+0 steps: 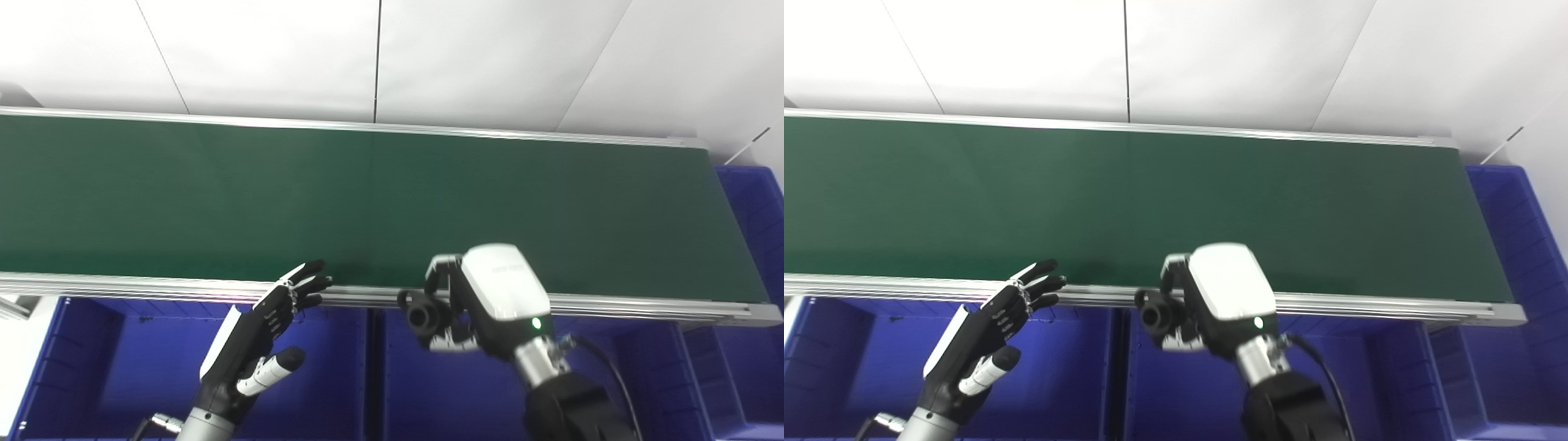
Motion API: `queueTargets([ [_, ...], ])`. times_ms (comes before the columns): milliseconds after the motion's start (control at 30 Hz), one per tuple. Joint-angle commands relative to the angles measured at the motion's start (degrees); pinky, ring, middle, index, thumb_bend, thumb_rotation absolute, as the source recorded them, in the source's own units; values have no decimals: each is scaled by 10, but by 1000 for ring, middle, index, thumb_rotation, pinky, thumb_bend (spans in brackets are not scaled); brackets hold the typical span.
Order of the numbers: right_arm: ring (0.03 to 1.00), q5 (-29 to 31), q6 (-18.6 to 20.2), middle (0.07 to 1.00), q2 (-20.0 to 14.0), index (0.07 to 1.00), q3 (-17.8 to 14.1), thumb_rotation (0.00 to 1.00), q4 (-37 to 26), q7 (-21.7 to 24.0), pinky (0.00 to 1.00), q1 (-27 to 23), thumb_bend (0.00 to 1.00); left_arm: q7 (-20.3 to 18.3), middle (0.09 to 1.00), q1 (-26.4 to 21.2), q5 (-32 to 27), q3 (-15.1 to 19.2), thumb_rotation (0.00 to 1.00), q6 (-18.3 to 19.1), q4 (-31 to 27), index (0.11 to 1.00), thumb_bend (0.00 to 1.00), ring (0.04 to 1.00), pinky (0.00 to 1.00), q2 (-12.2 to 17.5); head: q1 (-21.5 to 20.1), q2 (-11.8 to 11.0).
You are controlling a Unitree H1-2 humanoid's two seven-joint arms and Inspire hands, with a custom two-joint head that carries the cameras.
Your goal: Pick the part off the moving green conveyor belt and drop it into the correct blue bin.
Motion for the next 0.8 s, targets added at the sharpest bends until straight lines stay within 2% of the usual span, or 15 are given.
queueTargets([
  [0, 165, -17, -5, 257, 9, 487, 4, 130, 12, 2, 105, 8, 507, -3, 819, -4, 0, 2, 783, 0, -22, 865, 846, 852, 817, 1, -4, 3],
  [33, 168, -25, -2, 260, 11, 488, 4, 128, 25, 6, 109, 10, 508, -4, 818, -6, -1, 3, 784, 0, -21, 865, 846, 852, 818, 1, -7, 6],
  [67, 179, -35, -1, 307, 12, 487, 5, 98, 41, 13, 120, 9, 513, -4, 814, -8, -3, 3, 783, 1, -20, 864, 844, 855, 823, 0, -8, 7],
  [133, 199, -46, -1, 443, 12, 486, 6, 16, 63, 20, 134, 7, 526, -3, 812, -11, -2, 4, 785, 3, -20, 865, 846, 854, 822, -1, -9, 10],
  [233, 245, -101, 7, 412, 15, 507, 7, 3, 82, 89, 167, -4, 522, -1, 810, -12, 3, 5, 793, 4, -25, 866, 845, 847, 810, -2, -5, 12],
  [300, 258, -134, 8, 461, 17, 491, 6, 0, 90, 117, 174, -7, 528, -1, 813, -11, 5, 5, 801, 5, -28, 870, 850, 845, 803, -3, -2, 14],
  [333, 254, -147, 8, 469, 19, 596, 5, 0, 93, 127, 170, -8, 546, -1, 814, -11, 5, 5, 801, 5, -29, 873, 848, 847, 803, -3, -1, 14],
  [367, 251, -166, 7, 474, 22, 661, 4, 0, 96, 148, 167, -9, 557, -1, 815, -11, 5, 6, 801, 6, -29, 875, 847, 848, 803, -3, 2, 15],
  [400, 281, -179, 6, 537, 25, 710, 3, 243, 97, 162, 180, -10, 730, 0, 814, -11, 6, 6, 802, 7, -30, 873, 850, 846, 801, -3, 3, 15],
  [433, 314, -191, 2, 604, 27, 741, 3, 404, 94, 178, 195, -11, 832, 0, 814, -11, 6, 6, 802, 7, -30, 871, 849, 845, 799, -3, 4, 14],
  [467, 320, -201, -3, 615, 28, 745, 4, 425, 91, 191, 197, -12, 844, 0, 814, -10, 7, 6, 802, 8, -31, 871, 849, 845, 799, -4, 4, 14],
  [500, 353, -208, -8, 667, 29, 757, 5, 481, 87, 199, 213, -12, 886, 1, 814, -9, 7, 6, 802, 9, -32, 870, 850, 845, 798, -4, 4, 14],
  [533, 443, -213, -11, 734, 30, 763, 6, 529, 85, 205, 272, -11, 937, 1, 816, -9, 7, 6, 800, 10, -33, 870, 853, 846, 798, -5, 4, 14],
  [600, 520, -216, -14, 781, 31, 769, 7, 539, 82, 207, 351, -9, 971, 2, 815, -7, 8, 6, 798, 7, -31, 870, 852, 846, 799, -5, 6, 11],
  [767, 581, -209, -22, 760, 28, 783, 6, 530, 77, 221, 464, -8, 1000, 0, 814, -5, 7, 4, 794, 4, -29, 868, 847, 848, 803, -5, 14, 10],
])
